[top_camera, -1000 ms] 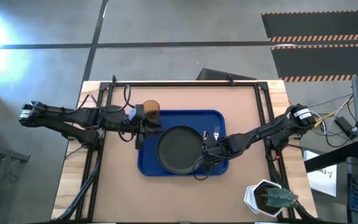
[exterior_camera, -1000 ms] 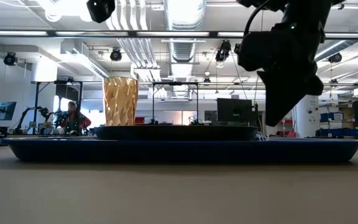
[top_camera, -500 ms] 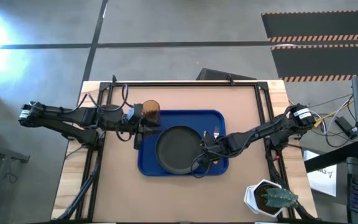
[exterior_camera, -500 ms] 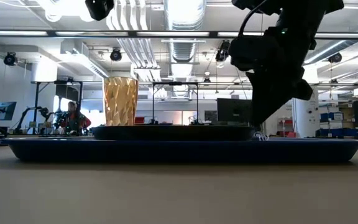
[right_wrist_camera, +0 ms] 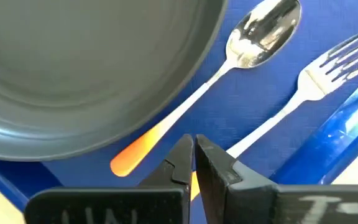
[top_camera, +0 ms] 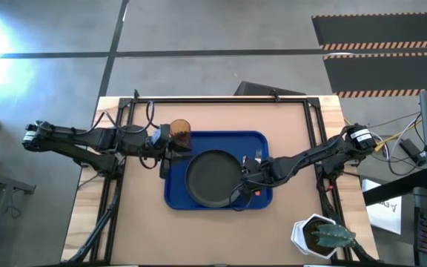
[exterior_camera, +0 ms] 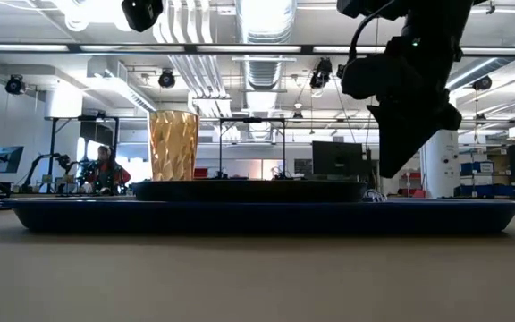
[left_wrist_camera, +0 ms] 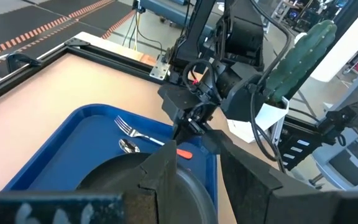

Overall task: Pick and place plate/cup/fork/spoon on tray
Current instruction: Adjust the black plate on the blue tray

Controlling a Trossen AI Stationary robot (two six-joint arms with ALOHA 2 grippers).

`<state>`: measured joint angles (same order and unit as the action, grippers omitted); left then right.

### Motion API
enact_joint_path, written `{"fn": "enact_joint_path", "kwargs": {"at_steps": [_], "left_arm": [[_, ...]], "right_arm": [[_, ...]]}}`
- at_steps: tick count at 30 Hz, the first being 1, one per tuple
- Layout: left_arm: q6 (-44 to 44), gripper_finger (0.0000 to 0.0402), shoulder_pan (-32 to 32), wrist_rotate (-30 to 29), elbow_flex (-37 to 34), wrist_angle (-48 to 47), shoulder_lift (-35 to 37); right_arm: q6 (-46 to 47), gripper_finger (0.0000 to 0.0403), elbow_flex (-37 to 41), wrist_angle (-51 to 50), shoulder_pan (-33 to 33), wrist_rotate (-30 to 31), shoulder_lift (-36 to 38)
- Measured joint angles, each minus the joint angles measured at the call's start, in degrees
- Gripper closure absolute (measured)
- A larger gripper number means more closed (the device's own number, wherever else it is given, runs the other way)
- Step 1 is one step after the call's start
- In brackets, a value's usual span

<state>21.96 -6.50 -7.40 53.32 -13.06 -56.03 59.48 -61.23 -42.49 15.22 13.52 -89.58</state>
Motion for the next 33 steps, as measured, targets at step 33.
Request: {"fn": "enact_joint_path", "kwargs": {"at_steps": [33], "left_arm": [[-0.28,0.0295,0.0,-0.02,-0.04,-1.34,-0.07]], "right_arm": [[0.72,0.0394,0.57,13.34,0.0,3.09,-8.04]]}}
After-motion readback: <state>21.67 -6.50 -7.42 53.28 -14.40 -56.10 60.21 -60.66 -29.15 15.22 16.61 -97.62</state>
